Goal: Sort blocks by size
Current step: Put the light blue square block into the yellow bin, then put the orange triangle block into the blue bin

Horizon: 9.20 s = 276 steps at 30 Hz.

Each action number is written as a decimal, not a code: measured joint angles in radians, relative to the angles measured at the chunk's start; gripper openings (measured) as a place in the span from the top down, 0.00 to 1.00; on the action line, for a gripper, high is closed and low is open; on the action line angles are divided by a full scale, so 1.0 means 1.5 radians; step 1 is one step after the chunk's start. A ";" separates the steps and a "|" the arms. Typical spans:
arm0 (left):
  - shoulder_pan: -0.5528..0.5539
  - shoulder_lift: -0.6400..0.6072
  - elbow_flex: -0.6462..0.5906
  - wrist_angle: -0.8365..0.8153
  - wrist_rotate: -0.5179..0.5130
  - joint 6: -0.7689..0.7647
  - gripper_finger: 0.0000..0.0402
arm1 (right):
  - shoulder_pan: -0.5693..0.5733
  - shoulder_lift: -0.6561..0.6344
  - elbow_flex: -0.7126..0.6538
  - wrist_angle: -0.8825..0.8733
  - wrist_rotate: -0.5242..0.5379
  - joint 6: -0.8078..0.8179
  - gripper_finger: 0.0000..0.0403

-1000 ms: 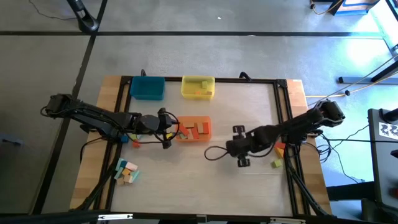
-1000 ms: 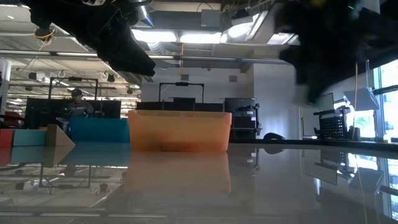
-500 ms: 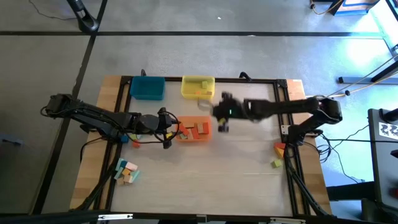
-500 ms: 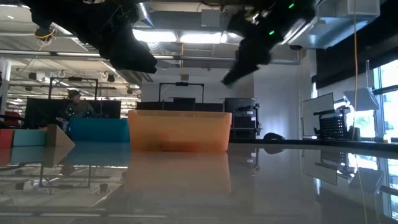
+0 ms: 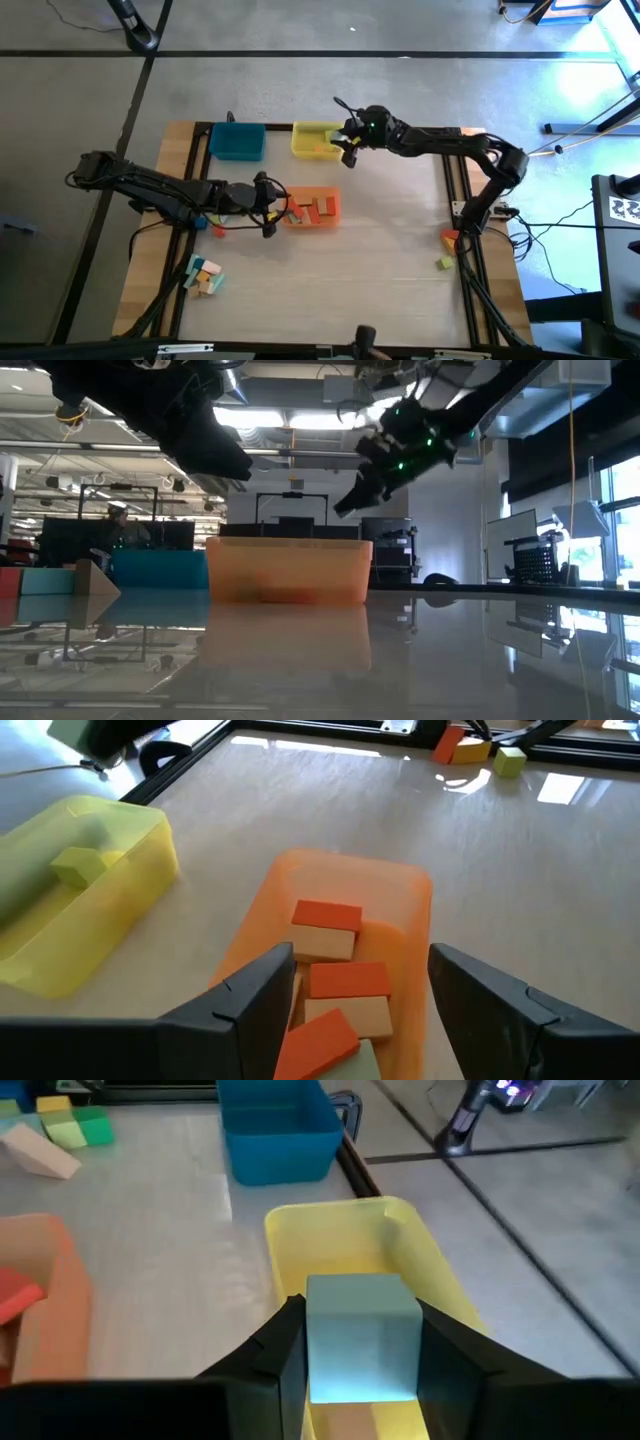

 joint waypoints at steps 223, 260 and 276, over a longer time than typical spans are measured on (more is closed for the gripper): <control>-0.001 0.001 0.000 0.020 0.000 0.064 0.45 | 0.221 -0.077 -0.106 -0.832 0.074 0.318 0.87; -0.016 0.077 0.001 0.073 0.003 0.086 0.45 | 0.221 -0.079 -0.050 -0.620 0.022 0.256 0.40; -0.016 0.077 0.001 0.067 0.003 0.063 0.45 | 0.422 -0.079 -0.139 -0.459 0.401 0.619 0.26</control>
